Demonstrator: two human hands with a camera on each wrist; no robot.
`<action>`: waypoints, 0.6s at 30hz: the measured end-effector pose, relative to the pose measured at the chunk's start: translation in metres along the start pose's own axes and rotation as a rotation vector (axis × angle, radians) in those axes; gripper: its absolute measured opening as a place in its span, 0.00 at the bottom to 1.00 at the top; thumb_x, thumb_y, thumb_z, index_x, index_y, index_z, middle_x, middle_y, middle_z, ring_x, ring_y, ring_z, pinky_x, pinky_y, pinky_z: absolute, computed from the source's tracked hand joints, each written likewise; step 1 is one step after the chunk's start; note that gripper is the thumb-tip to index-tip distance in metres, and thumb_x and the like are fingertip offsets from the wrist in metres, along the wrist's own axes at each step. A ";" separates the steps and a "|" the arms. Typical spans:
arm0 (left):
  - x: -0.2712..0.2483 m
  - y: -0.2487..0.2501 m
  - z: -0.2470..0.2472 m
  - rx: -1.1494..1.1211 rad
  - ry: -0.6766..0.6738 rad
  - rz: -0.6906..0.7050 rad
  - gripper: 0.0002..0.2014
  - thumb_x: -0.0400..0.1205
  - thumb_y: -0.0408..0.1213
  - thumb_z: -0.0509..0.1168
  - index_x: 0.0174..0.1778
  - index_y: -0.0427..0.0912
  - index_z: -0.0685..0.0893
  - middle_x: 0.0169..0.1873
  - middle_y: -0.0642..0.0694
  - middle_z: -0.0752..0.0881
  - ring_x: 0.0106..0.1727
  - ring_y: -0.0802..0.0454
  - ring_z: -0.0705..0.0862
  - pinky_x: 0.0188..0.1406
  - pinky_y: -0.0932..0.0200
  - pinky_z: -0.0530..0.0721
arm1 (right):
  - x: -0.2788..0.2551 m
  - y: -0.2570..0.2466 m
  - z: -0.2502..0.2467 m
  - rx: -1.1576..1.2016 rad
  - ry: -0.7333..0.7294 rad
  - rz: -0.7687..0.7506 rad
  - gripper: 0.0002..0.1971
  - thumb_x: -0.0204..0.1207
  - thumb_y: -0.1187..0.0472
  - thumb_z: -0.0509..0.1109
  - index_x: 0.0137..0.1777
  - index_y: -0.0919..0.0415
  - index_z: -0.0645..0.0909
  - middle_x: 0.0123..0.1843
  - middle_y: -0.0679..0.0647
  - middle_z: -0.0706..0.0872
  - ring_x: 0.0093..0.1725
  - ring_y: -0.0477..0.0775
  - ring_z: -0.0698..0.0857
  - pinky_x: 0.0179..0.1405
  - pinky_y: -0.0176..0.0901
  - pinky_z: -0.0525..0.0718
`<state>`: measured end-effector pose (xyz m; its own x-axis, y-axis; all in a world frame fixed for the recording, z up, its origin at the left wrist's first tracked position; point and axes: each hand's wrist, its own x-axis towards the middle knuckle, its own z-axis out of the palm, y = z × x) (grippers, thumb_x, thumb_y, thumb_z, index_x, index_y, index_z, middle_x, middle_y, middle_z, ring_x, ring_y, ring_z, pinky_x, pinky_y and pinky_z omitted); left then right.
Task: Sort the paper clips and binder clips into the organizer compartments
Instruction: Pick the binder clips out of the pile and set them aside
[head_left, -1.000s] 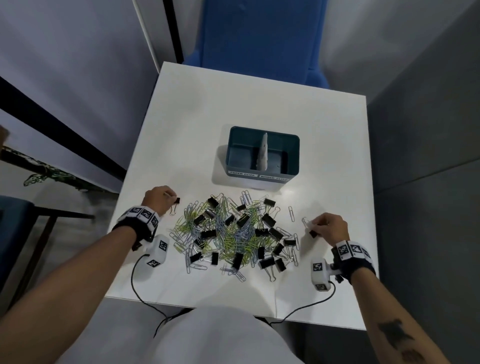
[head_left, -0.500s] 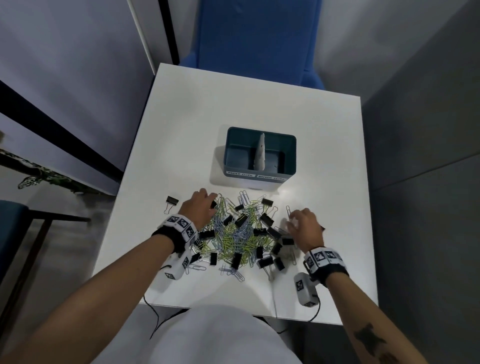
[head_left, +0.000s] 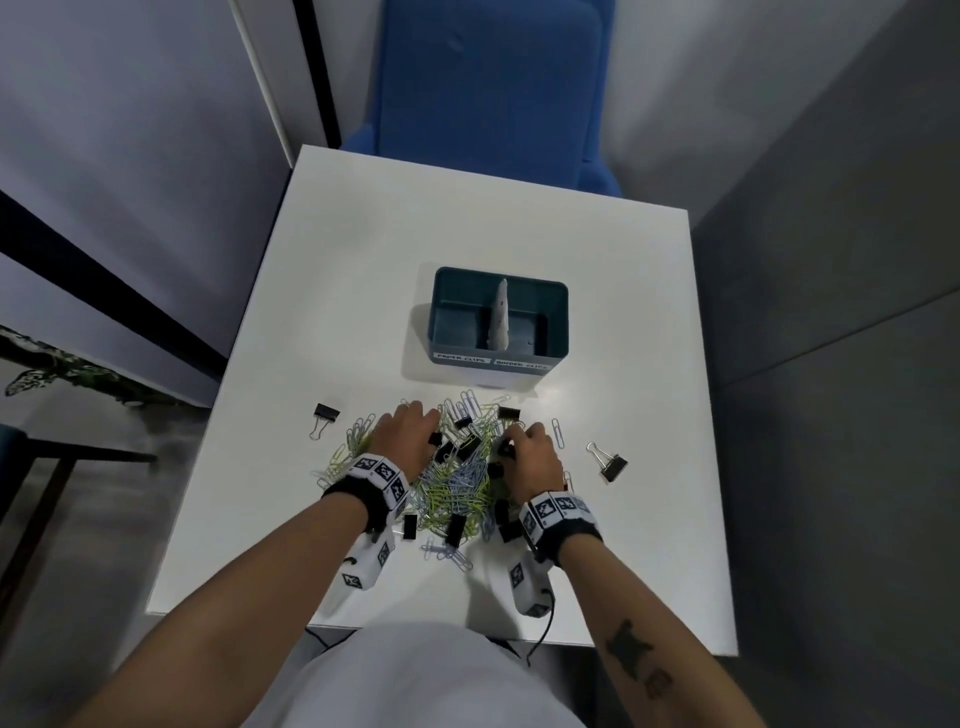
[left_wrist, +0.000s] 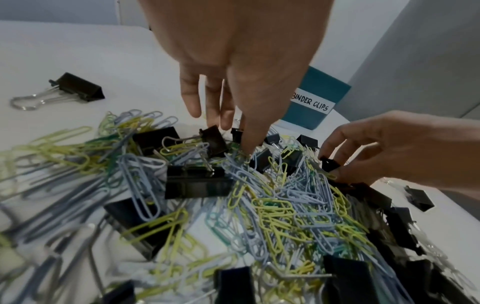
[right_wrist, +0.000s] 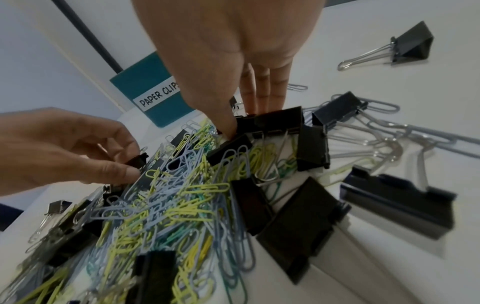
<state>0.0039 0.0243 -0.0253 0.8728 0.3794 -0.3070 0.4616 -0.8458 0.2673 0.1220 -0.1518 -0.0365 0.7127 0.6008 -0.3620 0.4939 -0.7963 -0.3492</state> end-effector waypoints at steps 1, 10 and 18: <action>-0.001 0.000 -0.002 -0.017 0.020 -0.003 0.15 0.77 0.34 0.69 0.58 0.41 0.78 0.54 0.41 0.79 0.54 0.40 0.78 0.49 0.48 0.75 | 0.000 0.001 -0.001 0.036 0.004 0.002 0.15 0.74 0.67 0.69 0.60 0.55 0.77 0.58 0.60 0.76 0.52 0.64 0.80 0.44 0.56 0.87; -0.045 -0.057 -0.024 -0.177 0.209 -0.206 0.10 0.75 0.42 0.73 0.46 0.47 0.79 0.42 0.51 0.83 0.40 0.52 0.79 0.43 0.54 0.81 | -0.011 0.035 -0.030 0.390 0.144 0.018 0.13 0.72 0.65 0.76 0.52 0.49 0.81 0.54 0.51 0.76 0.49 0.51 0.81 0.50 0.40 0.82; -0.115 -0.135 -0.010 -0.044 0.039 -0.434 0.08 0.72 0.33 0.72 0.42 0.38 0.80 0.39 0.38 0.81 0.41 0.36 0.83 0.33 0.46 0.81 | -0.026 0.125 -0.056 0.190 0.173 0.305 0.10 0.68 0.65 0.77 0.47 0.53 0.85 0.44 0.59 0.87 0.42 0.61 0.86 0.38 0.42 0.77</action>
<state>-0.1567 0.0983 -0.0173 0.6017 0.7105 -0.3650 0.7923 -0.5887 0.1603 0.1930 -0.2708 -0.0222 0.8939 0.3051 -0.3285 0.1571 -0.8993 -0.4081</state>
